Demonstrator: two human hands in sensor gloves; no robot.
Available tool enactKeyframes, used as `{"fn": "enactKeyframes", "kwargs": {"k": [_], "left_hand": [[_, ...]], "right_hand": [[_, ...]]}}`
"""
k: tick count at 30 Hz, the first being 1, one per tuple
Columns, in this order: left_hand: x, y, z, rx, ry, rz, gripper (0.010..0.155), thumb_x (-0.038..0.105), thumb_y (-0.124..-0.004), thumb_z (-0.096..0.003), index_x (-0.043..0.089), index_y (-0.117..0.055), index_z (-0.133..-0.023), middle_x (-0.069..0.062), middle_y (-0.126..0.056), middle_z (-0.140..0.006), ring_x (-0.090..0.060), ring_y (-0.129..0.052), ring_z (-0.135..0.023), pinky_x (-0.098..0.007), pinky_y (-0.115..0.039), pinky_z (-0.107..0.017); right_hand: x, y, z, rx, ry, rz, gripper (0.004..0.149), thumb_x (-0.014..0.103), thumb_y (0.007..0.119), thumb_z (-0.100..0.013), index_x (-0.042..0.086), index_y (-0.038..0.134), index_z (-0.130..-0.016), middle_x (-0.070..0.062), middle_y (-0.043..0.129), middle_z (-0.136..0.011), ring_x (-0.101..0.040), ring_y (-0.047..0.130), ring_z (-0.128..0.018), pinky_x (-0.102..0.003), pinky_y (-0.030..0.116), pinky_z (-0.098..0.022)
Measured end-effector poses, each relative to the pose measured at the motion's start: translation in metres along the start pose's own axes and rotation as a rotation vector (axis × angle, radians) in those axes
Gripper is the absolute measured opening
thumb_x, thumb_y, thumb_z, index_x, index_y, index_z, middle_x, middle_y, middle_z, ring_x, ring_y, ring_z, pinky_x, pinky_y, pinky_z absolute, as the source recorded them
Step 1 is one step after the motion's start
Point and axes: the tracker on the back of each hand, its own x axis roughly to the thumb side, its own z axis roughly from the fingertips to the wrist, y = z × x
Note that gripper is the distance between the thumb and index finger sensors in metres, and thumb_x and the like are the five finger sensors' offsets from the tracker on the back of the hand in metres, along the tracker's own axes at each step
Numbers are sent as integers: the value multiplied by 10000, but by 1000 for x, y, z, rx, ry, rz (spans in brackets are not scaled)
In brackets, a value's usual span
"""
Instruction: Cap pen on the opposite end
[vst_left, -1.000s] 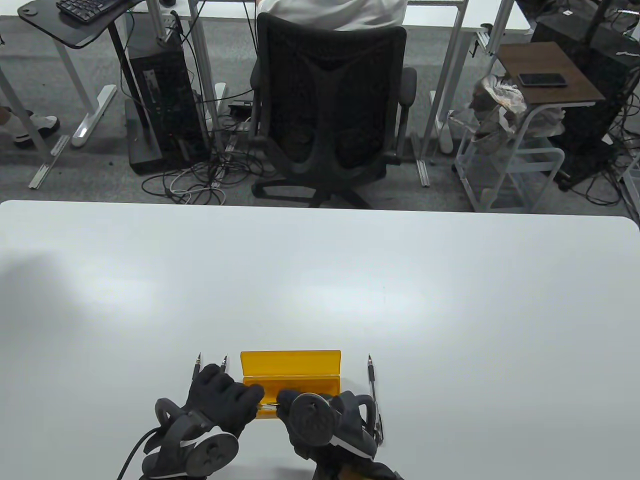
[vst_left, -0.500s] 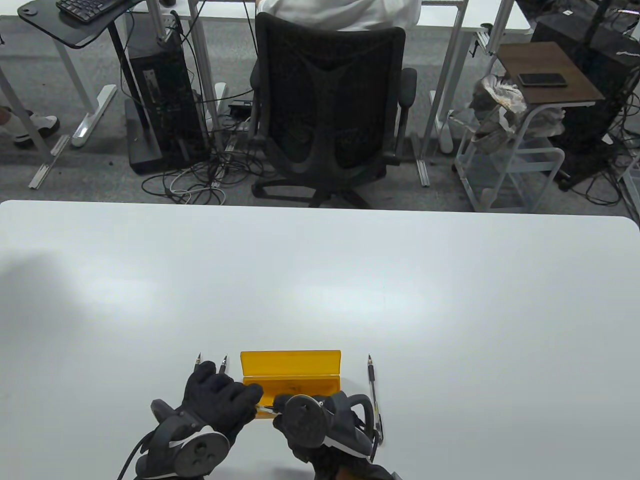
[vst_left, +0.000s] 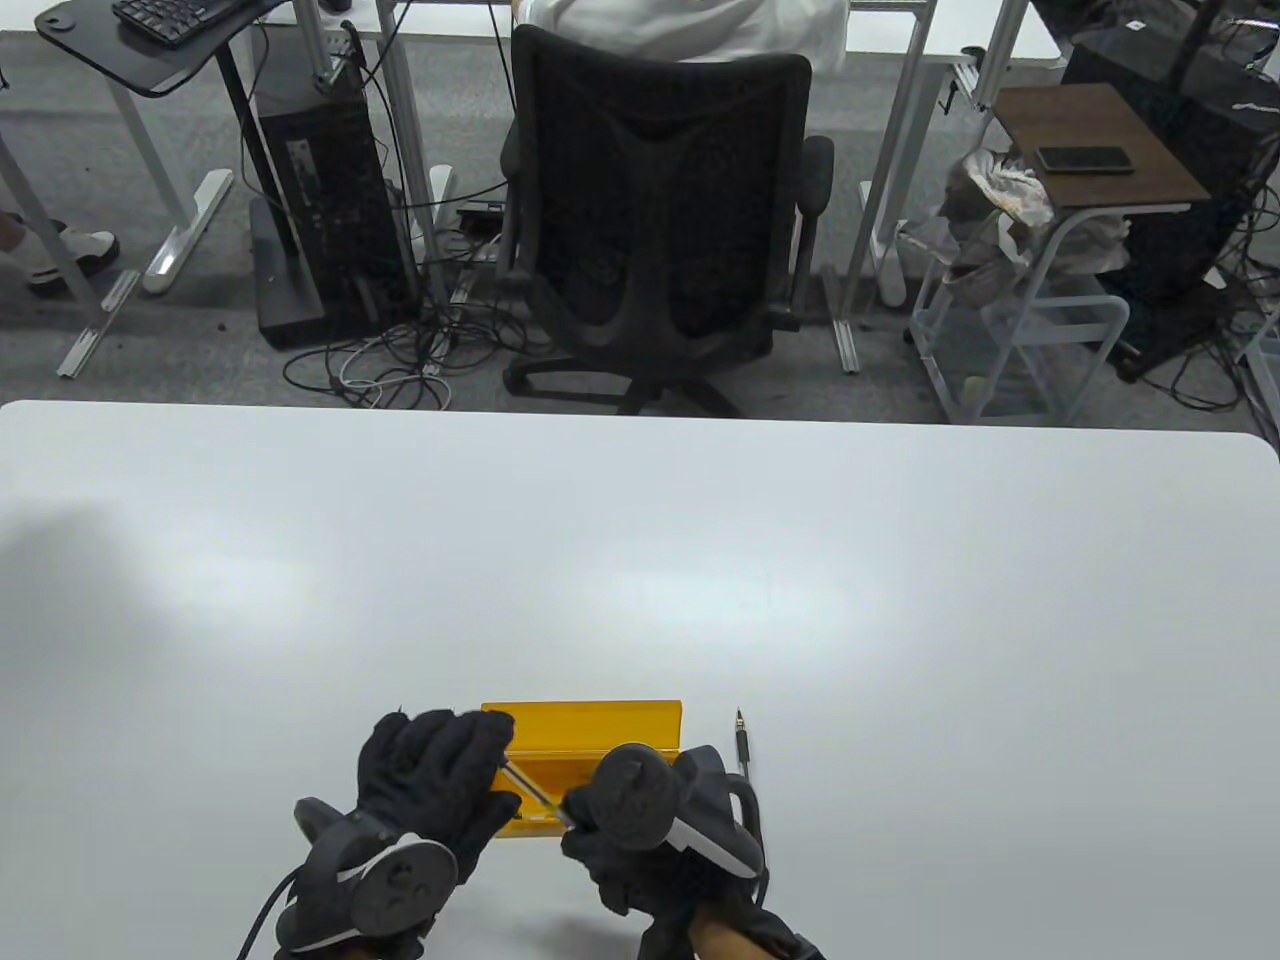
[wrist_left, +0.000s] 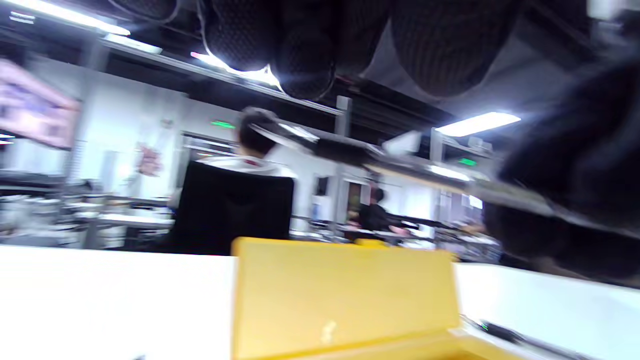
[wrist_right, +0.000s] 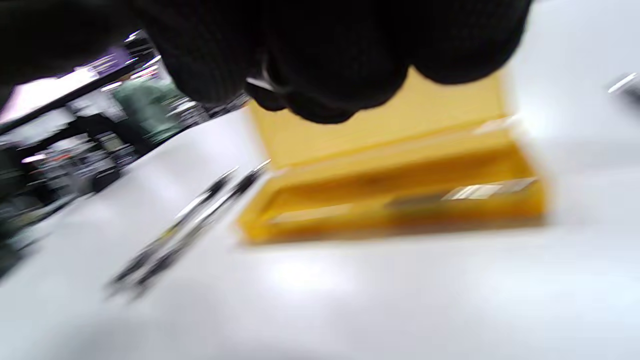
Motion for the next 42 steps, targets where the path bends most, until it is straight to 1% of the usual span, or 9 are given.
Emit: {"fn": "enactKeyframes", "kwargs": {"k": [2,5,8,10,13,15,25,33,42], "left_hand": [[-12,-6,2,-36,81,157,696,414,-776,-532,108,-545,-1113,-203,-672,-1073,-447,-595,-954,-723,-417,-690],[-18,-12,3,-81,119,167,687,416,-778,-532,108,-566,-1109,-204,-695,-1064,-450,-616,-944,-727,-422,-687],[-20,-15,1,-99,123,114,680,422,-774,-532,115,-577,-1105,-196,-711,-1056,-442,-636,-936,-719,-438,-685],[-20,-18,2,-119,127,136,674,420,-775,-532,115,-586,-1103,-198,-717,-1052,-445,-641,-932,-722,-437,-684],[-19,-17,2,-118,126,133,667,415,-772,-533,118,-589,-1101,-198,-719,-1053,-446,-643,-932,-722,-439,-684],[-20,-16,3,-114,128,129,668,415,-772,-533,118,-588,-1102,-198,-719,-1052,-446,-643,-932,-722,-439,-684],[-22,-17,2,-132,143,120,671,418,-776,-531,115,-593,-1101,-201,-726,-1048,-447,-651,-926,-721,-444,-682],[-20,-20,1,-158,141,108,672,422,-779,-529,118,-597,-1101,-199,-730,-1047,-445,-655,-925,-721,-445,-683],[-16,-30,-2,-213,138,49,655,425,-794,-522,131,-636,-1084,-176,-792,-993,-419,-713,-883,-715,-457,-686]], "right_hand": [[-16,-21,4,-214,131,37,483,343,827,-420,104,889,-835,-105,958,-619,-110,960,-305,-371,858,-302],[-39,-36,8,-298,306,-16,489,321,839,-432,58,883,-842,-132,977,-603,-110,971,-282,-366,866,-281],[-53,-24,2,-154,428,95,503,320,863,-436,26,872,-844,-141,1001,-579,-102,981,-249,-356,874,-253],[-60,-4,-7,5,497,205,503,327,873,-432,26,879,-835,-135,1013,-568,-92,983,-233,-347,878,-244],[-62,20,-15,174,520,291,504,334,886,-426,23,886,-823,-133,1024,-553,-84,985,-214,-340,882,-228],[-61,29,-17,211,518,338,506,338,892,-422,22,891,-817,-130,1031,-542,-79,984,-200,-338,884,-219],[-58,47,-21,222,501,439,543,364,922,-397,23,879,-818,-113,1046,-534,-83,992,-189,-340,888,-213],[-56,46,-20,243,514,480,630,377,911,-402,34,801,-918,-125,1003,-644,-141,1000,-311,-389,873,-293],[-60,47,-20,251,536,447,653,402,903,-403,51,784,-940,-131,990,-679,-159,995,-341,-404,865,-313]]}}
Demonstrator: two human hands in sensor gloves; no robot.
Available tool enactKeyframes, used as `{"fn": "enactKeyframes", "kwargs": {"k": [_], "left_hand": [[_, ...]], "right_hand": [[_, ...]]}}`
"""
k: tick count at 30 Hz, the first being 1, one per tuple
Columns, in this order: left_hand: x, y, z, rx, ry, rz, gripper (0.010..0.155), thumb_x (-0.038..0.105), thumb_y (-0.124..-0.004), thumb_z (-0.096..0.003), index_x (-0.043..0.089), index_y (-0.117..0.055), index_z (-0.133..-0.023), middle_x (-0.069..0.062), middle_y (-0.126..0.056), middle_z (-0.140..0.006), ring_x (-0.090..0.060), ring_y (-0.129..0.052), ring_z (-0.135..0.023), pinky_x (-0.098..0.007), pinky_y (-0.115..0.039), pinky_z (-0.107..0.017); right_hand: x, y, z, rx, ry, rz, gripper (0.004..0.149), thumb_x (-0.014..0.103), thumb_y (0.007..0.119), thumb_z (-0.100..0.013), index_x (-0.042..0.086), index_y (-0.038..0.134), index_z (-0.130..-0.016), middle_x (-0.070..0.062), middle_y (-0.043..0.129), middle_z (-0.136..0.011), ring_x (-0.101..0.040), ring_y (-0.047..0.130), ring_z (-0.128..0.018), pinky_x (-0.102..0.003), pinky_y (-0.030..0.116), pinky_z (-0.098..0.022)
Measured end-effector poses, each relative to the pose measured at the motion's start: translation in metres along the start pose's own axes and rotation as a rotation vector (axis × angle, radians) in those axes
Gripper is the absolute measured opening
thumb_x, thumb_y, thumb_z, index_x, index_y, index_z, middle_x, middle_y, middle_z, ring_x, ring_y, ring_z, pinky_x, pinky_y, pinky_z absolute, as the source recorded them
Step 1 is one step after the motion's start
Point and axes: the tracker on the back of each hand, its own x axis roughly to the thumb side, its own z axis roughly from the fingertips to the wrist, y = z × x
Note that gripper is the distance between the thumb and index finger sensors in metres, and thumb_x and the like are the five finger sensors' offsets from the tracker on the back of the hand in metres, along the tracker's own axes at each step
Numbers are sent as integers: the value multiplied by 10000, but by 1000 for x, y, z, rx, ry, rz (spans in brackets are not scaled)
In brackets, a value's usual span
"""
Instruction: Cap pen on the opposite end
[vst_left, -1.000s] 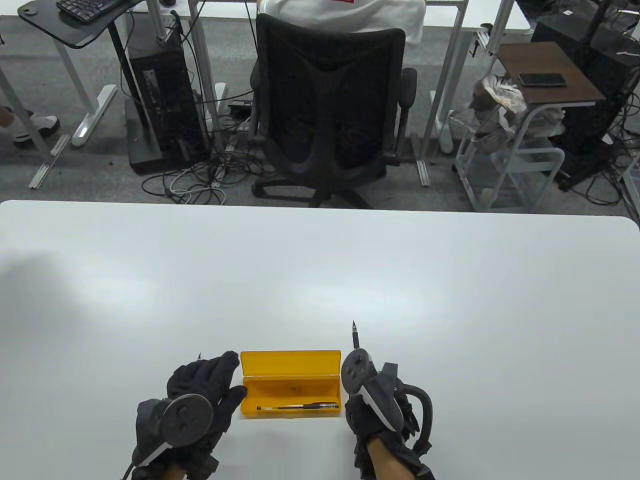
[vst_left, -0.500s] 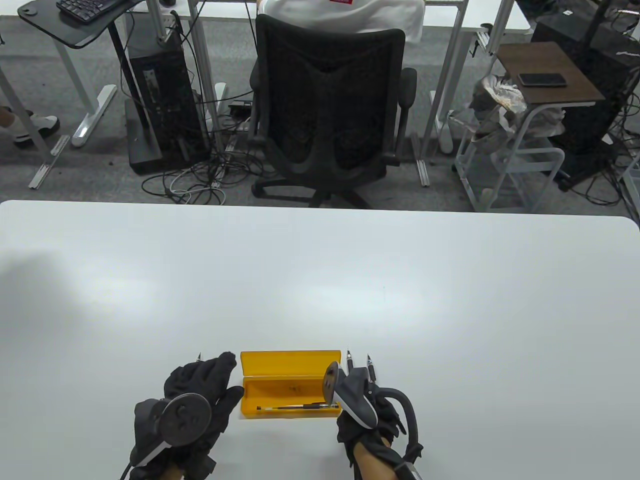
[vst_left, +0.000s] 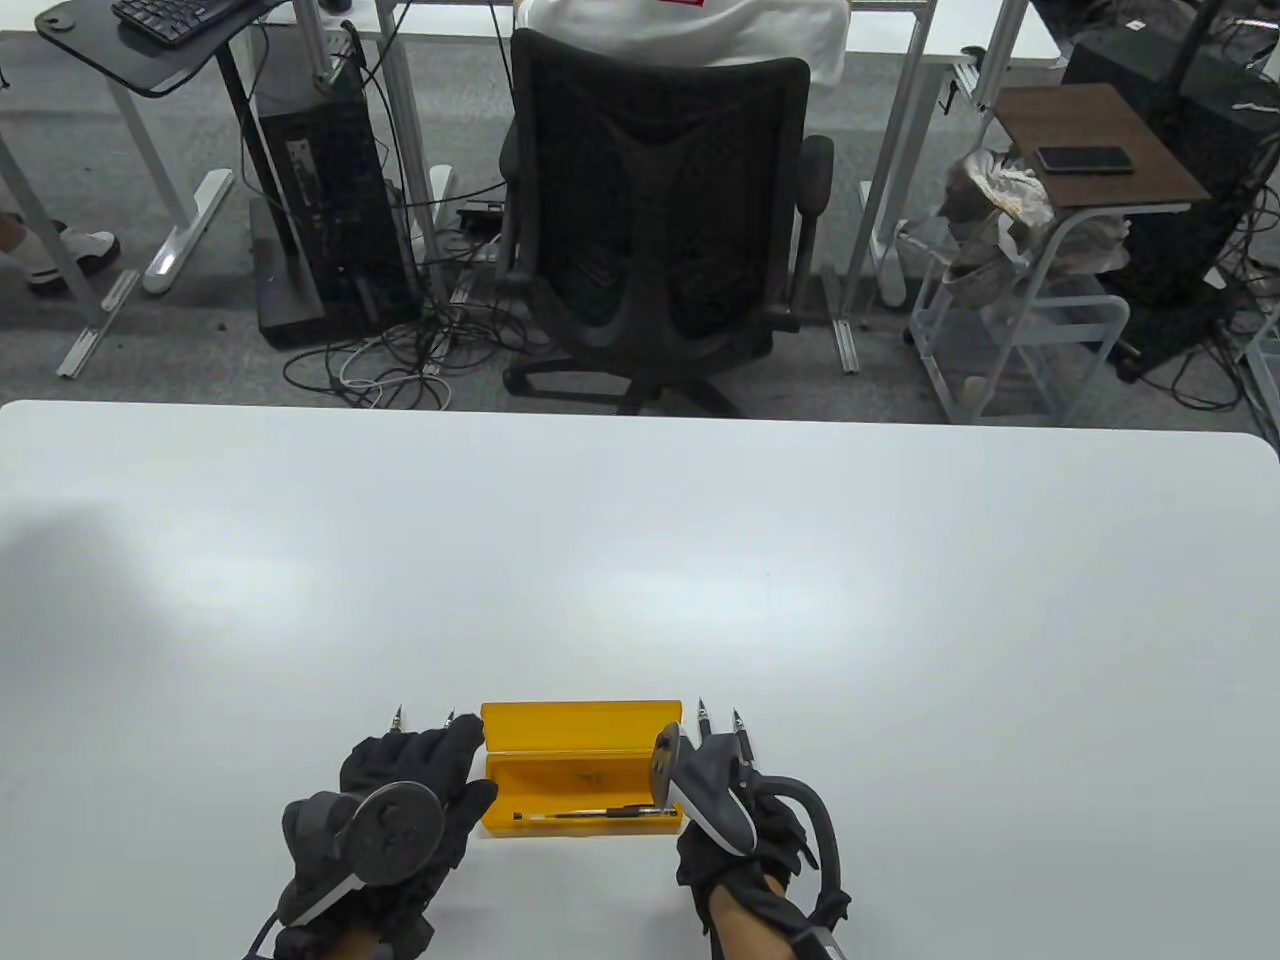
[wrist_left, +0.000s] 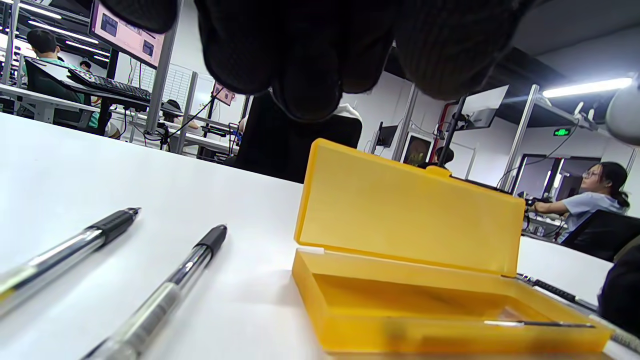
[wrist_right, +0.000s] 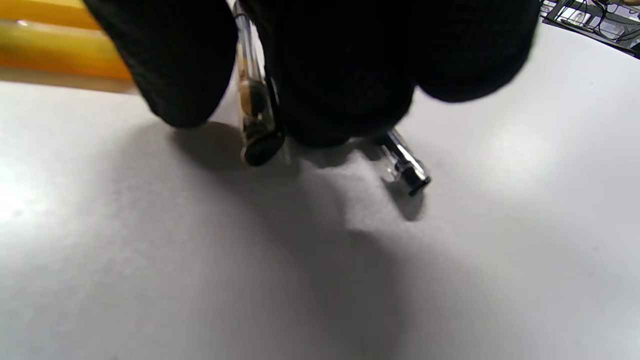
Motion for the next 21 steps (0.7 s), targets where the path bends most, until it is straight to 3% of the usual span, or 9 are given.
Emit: {"fn": "enactKeyframes", "kwargs": {"k": [6,10,21], "left_hand": [[6,-10,-8,-37,-16,-90,624,434,-812,-514,171,-684,-1065,-155,-845,-937,-398,-756,-843,-710,-469,-689],[12,-23,-15,-93,-32,-188,639,443,-812,-513,209,-653,-1086,-158,-827,-954,-401,-736,-860,-709,-458,-698],[21,-52,-20,-247,-40,-371,678,473,-802,-507,233,-611,-1112,-177,-758,-1021,-417,-671,-913,-715,-433,-711]], "right_hand": [[0,-4,2,-39,6,15,649,408,898,-404,58,787,-939,-127,989,-678,-160,995,-341,-406,864,-313],[0,-16,9,-131,-8,-8,625,411,894,-406,77,804,-927,-118,992,-668,-160,993,-343,-409,863,-317],[20,-34,26,-330,-235,-187,491,418,865,-407,175,889,-832,-61,1011,-630,-149,992,-341,-402,864,-325]]}}
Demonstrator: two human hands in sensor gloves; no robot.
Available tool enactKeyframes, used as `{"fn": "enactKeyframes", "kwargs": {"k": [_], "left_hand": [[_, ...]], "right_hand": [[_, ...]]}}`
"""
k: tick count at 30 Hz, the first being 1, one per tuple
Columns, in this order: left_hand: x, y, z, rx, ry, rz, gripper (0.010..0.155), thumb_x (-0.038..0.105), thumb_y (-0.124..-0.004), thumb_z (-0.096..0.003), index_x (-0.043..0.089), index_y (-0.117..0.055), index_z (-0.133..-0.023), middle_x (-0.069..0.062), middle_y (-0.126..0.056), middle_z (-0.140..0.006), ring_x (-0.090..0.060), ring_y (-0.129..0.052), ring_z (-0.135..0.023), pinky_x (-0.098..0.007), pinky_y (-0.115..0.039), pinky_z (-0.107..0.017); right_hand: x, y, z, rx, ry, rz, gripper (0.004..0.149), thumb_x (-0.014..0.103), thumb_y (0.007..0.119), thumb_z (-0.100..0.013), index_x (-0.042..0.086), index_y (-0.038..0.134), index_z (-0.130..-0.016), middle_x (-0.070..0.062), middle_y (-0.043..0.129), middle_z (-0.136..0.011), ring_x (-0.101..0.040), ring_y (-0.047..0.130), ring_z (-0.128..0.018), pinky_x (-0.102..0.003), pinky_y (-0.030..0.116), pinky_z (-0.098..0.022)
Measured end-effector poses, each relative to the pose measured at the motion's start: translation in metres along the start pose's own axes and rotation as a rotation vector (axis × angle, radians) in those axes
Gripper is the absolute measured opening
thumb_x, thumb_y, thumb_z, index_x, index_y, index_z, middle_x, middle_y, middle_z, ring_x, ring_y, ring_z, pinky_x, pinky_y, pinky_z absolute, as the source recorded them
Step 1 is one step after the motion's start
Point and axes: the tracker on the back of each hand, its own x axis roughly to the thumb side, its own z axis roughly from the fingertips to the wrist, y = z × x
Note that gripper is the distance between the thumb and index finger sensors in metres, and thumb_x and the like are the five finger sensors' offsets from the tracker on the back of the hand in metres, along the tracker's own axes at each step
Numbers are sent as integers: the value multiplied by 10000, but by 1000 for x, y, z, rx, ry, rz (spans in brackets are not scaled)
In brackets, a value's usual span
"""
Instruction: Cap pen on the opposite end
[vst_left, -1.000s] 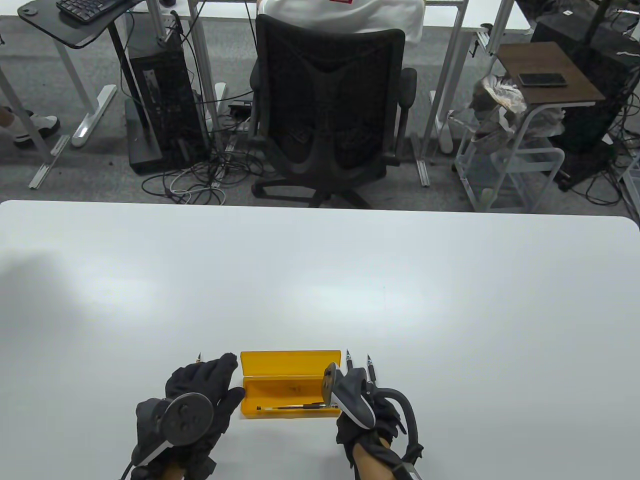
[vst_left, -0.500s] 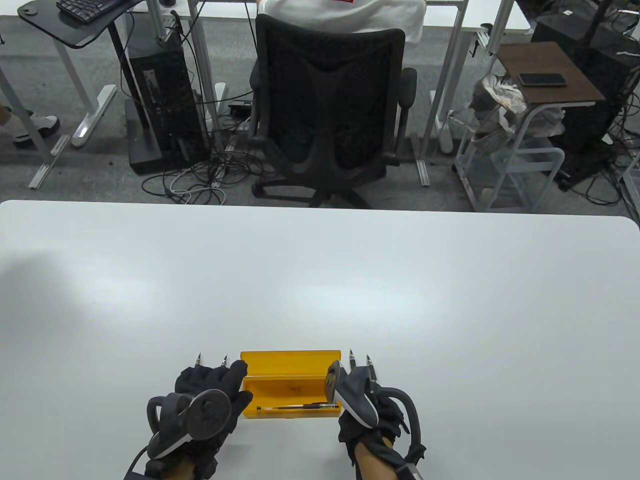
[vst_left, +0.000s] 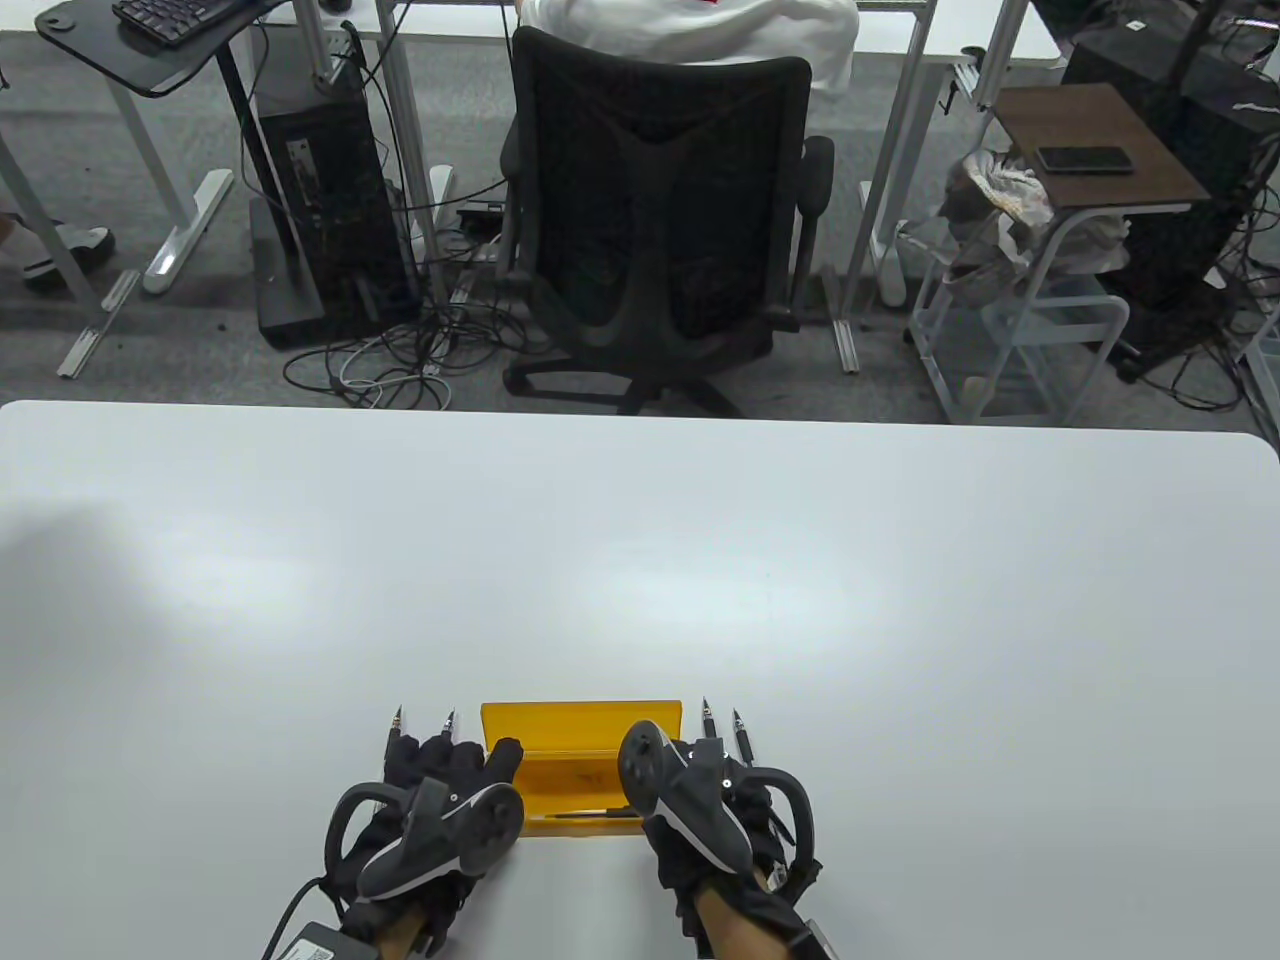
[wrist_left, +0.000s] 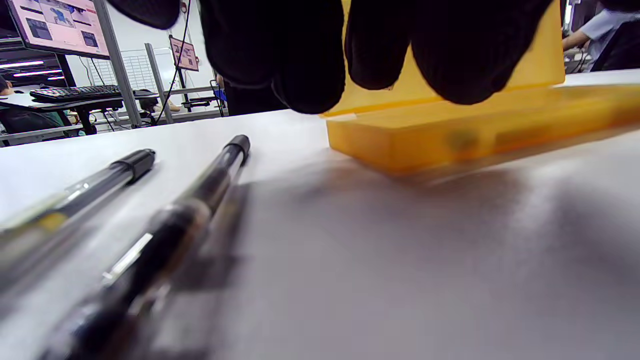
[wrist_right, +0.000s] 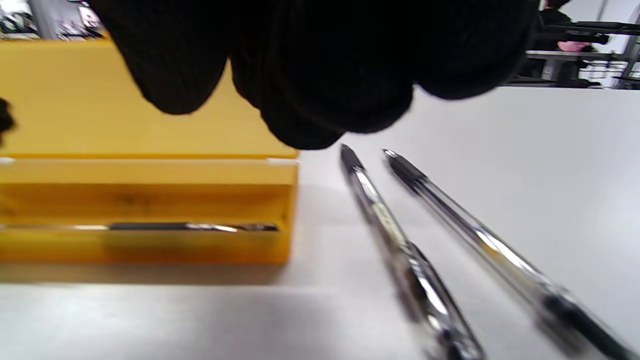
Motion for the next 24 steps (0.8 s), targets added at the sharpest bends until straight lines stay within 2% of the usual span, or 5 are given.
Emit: {"fn": "enactKeyframes", "kwargs": {"k": [7,12,15,18,24], "left_hand": [[-10,-9,-3,-74,39,107,648,484,-755,-513,234,-640,-1100,-182,-735,-1048,-425,-644,-936,-728,-415,-712],[-13,-9,-4,-79,48,141,636,487,-767,-505,232,-677,-1081,-166,-739,-1057,-421,-636,-945,-730,-407,-717],[-14,-9,-5,-80,48,133,637,491,-774,-501,232,-687,-1076,-162,-731,-1073,-416,-632,-952,-721,-408,-724],[-14,-9,-5,-83,52,140,635,493,-774,-501,234,-688,-1075,-169,-728,-1075,-420,-630,-952,-725,-406,-722],[-15,-10,-5,-88,60,159,632,492,-775,-501,231,-695,-1071,-172,-732,-1072,-423,-633,-949,-727,-406,-721]], "right_hand": [[22,3,-5,50,-135,12,458,407,843,-415,218,898,-828,-64,986,-728,-189,988,-424,-431,846,-388],[34,29,-21,162,-155,135,444,368,813,-419,267,875,-847,-42,944,-827,-207,980,-493,-444,830,-438],[35,42,-24,165,-129,185,424,371,815,-414,256,902,-812,-46,963,-779,-186,985,-420,-423,842,-385],[32,43,-25,159,-129,166,413,369,829,-405,262,912,-794,-39,968,-762,-173,982,-417,-413,842,-389],[30,47,-23,63,-146,179,430,373,815,-383,250,918,-781,-44,980,-727,-161,987,-389,-402,852,-366]]}}
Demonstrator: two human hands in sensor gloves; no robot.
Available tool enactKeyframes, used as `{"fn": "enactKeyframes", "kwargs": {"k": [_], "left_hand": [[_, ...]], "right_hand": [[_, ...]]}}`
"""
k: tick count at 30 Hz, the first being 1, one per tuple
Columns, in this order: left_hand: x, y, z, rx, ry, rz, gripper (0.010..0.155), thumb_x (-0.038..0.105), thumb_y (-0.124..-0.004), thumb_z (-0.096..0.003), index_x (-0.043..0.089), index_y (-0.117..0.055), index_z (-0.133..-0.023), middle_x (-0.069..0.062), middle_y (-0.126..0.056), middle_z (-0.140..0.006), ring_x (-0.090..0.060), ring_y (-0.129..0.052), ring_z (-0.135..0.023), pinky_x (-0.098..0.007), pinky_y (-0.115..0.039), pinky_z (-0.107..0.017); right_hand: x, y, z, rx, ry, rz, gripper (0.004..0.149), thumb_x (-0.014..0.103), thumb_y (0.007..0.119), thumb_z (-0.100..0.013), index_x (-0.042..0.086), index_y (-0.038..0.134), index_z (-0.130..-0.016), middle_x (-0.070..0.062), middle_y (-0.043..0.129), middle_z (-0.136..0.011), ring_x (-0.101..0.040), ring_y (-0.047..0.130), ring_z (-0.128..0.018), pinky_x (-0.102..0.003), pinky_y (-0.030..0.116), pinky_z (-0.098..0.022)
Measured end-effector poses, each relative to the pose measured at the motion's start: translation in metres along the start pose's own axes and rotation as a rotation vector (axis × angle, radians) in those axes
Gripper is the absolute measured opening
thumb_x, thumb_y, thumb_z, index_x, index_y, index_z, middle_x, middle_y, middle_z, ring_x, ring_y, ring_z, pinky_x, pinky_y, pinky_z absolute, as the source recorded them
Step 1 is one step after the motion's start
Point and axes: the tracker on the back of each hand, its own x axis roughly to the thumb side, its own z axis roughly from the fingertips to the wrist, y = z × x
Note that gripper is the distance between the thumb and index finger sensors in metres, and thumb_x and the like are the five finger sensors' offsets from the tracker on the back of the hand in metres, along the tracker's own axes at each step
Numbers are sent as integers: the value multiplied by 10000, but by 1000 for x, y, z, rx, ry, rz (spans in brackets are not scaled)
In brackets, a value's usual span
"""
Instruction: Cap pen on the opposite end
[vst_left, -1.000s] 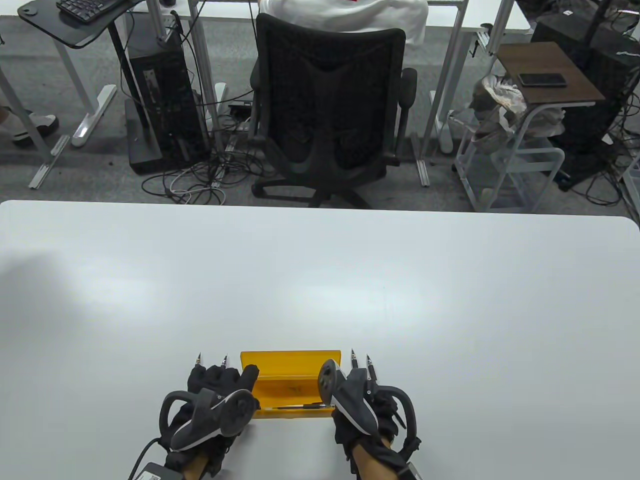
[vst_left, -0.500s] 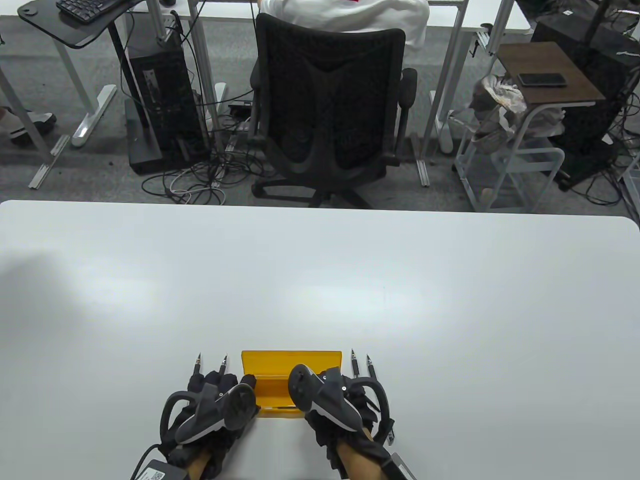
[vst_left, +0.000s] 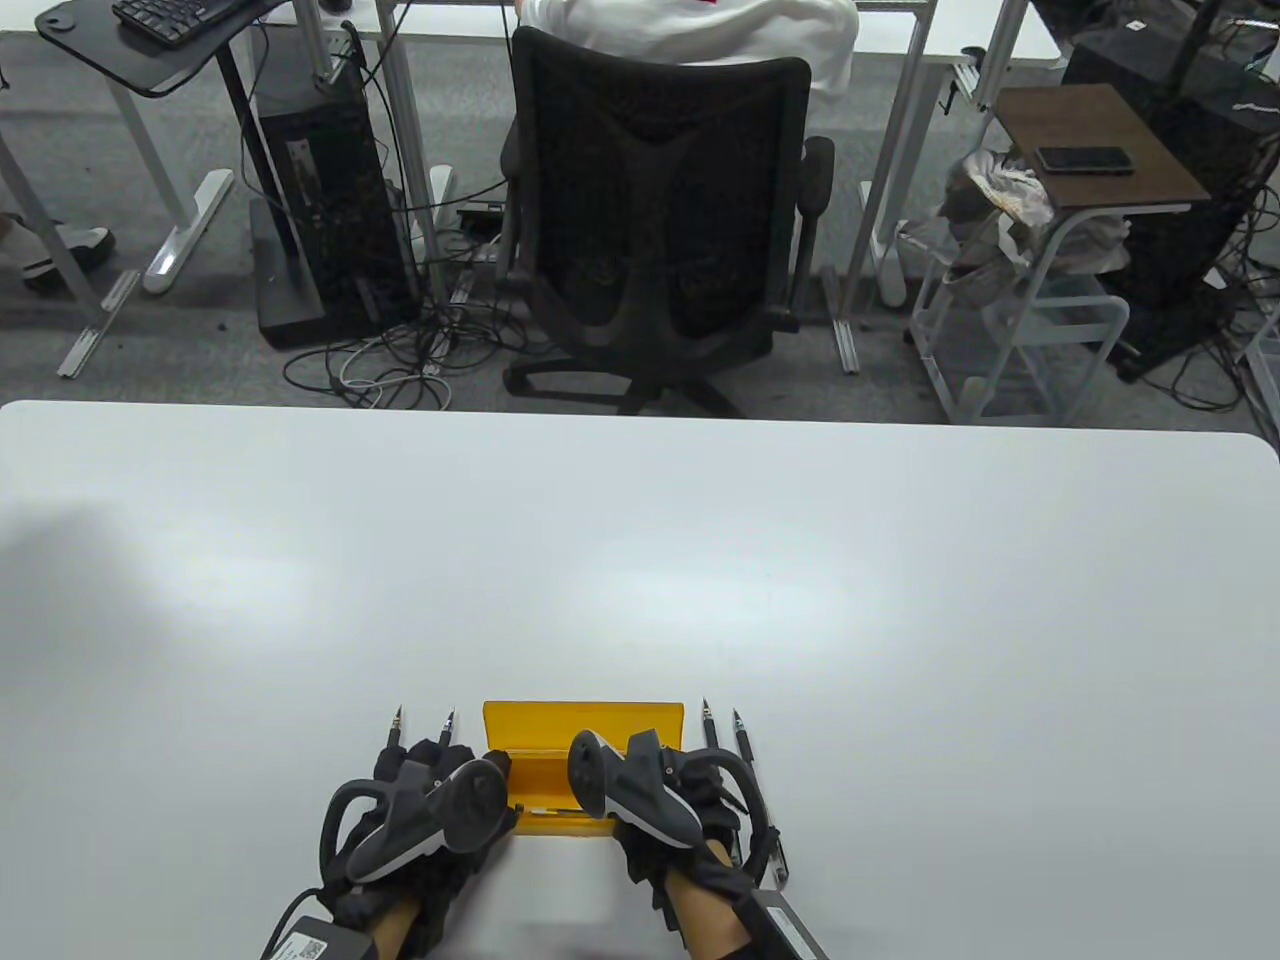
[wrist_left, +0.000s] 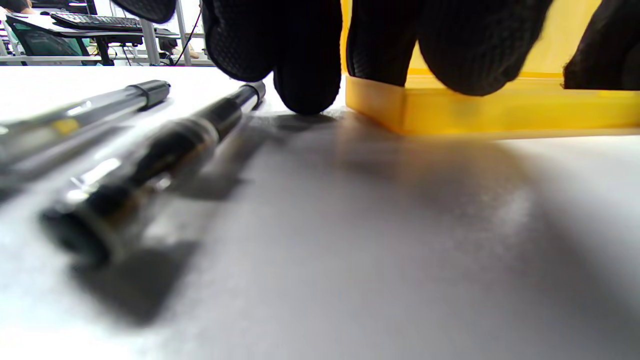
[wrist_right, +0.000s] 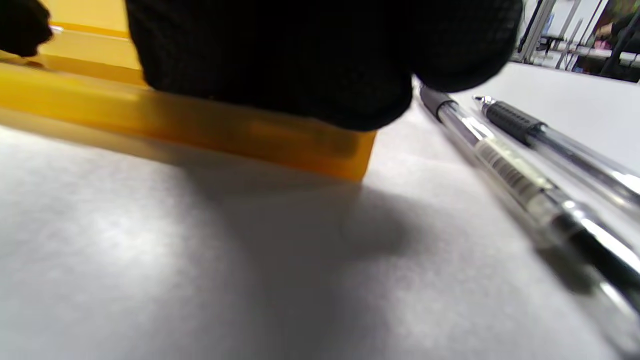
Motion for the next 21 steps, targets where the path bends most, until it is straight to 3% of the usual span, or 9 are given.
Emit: {"fn": "enactKeyframes", "kwargs": {"k": [4,7,10,21], "left_hand": [[0,1,0,7,3,-2,620,494,-776,-499,236,-713,-1059,-159,-737,-1074,-408,-644,-952,-720,-417,-723],[3,1,0,7,-11,-22,580,468,-775,-501,233,-750,-1031,-117,-749,-1086,-371,-658,-965,-706,-418,-732],[7,2,0,20,-29,-63,540,432,-774,-504,235,-779,-1007,-84,-774,-1081,-353,-682,-956,-695,-433,-735],[6,3,0,48,-41,-75,479,398,-813,-485,249,-856,-938,-108,-832,-1046,-338,-728,-921,-684,-458,-735]], "right_hand": [[4,3,2,-87,-14,76,444,385,788,-381,234,923,-776,-56,999,-693,-131,998,-330,-376,871,-325],[6,4,3,-88,-56,100,457,382,779,-380,219,916,-785,-65,1000,-689,-118,1002,-313,-365,878,-318],[6,1,1,-14,-124,51,445,360,806,-380,236,901,-796,-54,996,-691,-124,1010,-347,-367,882,-340],[9,4,4,-111,-107,127,452,378,783,-402,194,904,-797,-67,1012,-649,-104,1013,-272,-349,895,-278]]}}
